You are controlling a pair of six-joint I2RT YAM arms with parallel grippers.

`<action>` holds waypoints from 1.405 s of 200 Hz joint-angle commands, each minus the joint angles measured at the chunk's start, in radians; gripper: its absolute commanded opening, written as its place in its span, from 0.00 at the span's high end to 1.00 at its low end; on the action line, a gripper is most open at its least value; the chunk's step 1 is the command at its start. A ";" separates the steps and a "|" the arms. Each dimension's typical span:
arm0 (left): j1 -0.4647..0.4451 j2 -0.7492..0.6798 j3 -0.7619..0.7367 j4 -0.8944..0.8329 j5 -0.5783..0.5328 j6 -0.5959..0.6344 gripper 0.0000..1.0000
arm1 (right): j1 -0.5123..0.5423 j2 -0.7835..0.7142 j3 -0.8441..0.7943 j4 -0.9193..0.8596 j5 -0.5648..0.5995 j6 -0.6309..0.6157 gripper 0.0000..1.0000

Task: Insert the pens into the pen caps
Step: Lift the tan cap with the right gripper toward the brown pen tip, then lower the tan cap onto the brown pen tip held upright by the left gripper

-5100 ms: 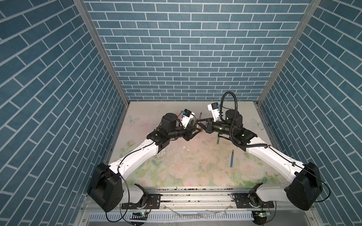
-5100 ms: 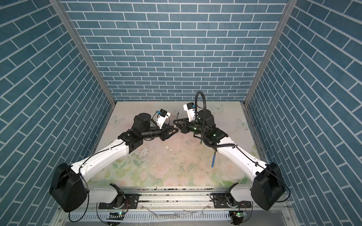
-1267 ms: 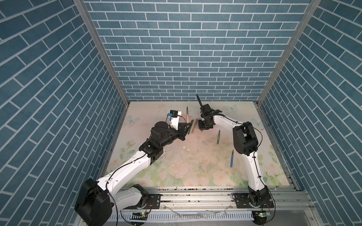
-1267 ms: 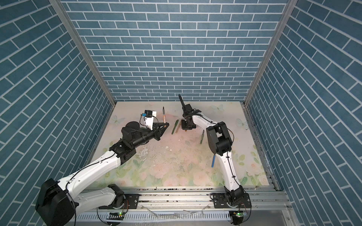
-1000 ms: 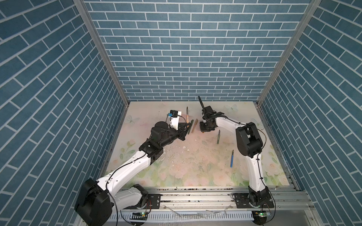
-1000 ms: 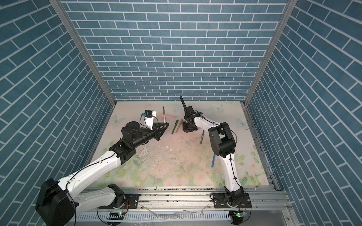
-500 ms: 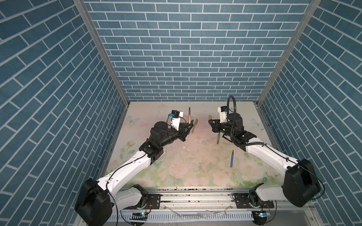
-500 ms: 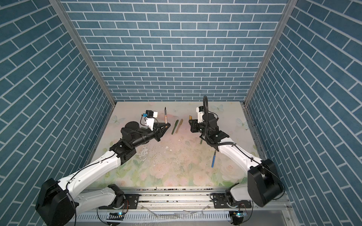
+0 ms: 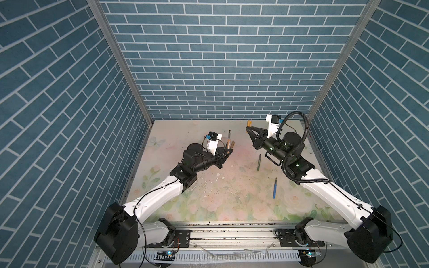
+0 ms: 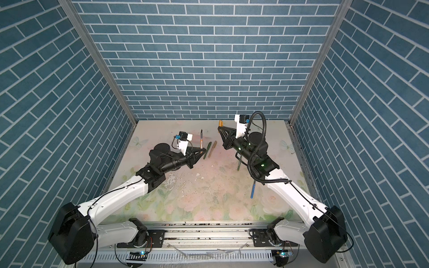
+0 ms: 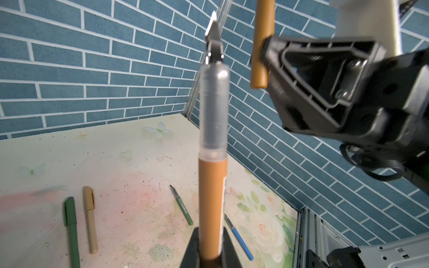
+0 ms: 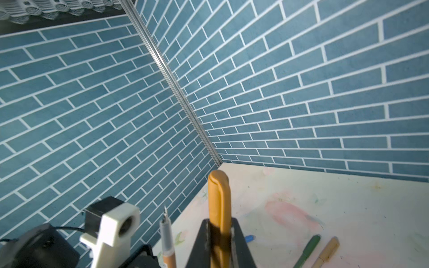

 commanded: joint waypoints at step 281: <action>-0.019 0.001 0.021 0.010 0.028 0.020 1.00 | 0.088 0.178 0.153 0.002 -0.129 0.071 0.94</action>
